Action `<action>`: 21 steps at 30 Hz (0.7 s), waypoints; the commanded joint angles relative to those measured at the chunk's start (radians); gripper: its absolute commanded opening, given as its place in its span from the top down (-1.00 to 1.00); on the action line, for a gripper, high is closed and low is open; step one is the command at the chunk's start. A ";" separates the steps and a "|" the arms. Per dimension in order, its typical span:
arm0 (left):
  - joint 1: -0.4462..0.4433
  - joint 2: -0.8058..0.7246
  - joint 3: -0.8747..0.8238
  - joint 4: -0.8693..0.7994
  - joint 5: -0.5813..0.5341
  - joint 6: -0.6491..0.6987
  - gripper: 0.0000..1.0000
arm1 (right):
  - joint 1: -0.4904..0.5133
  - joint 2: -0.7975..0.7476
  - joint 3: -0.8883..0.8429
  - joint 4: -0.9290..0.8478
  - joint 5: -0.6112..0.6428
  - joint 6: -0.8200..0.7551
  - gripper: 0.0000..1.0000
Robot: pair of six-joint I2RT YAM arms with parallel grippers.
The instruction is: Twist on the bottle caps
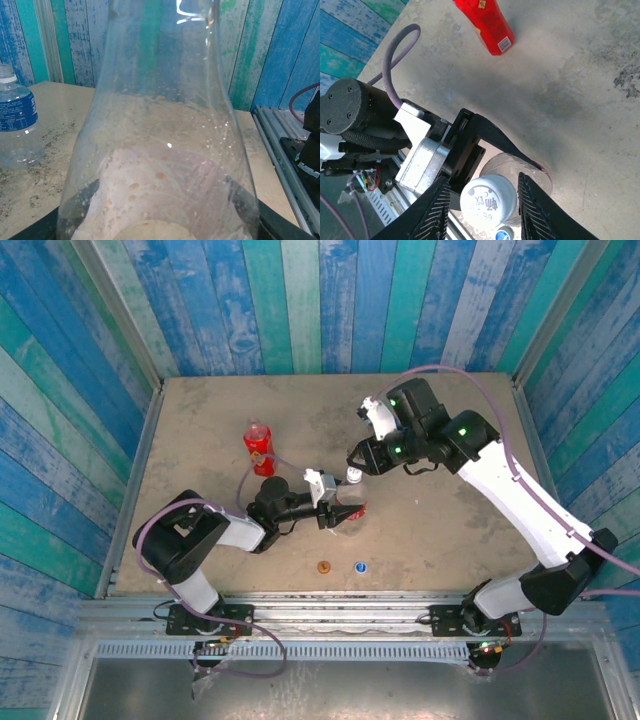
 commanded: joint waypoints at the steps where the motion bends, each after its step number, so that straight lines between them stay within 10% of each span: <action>1: -0.003 -0.008 -0.016 -0.071 0.009 0.009 -0.22 | 0.009 -0.019 0.001 -0.032 0.051 -0.018 0.23; 21: -0.003 -0.013 -0.018 -0.070 0.013 0.008 -0.22 | 0.007 -0.030 -0.036 -0.047 0.034 -0.025 0.34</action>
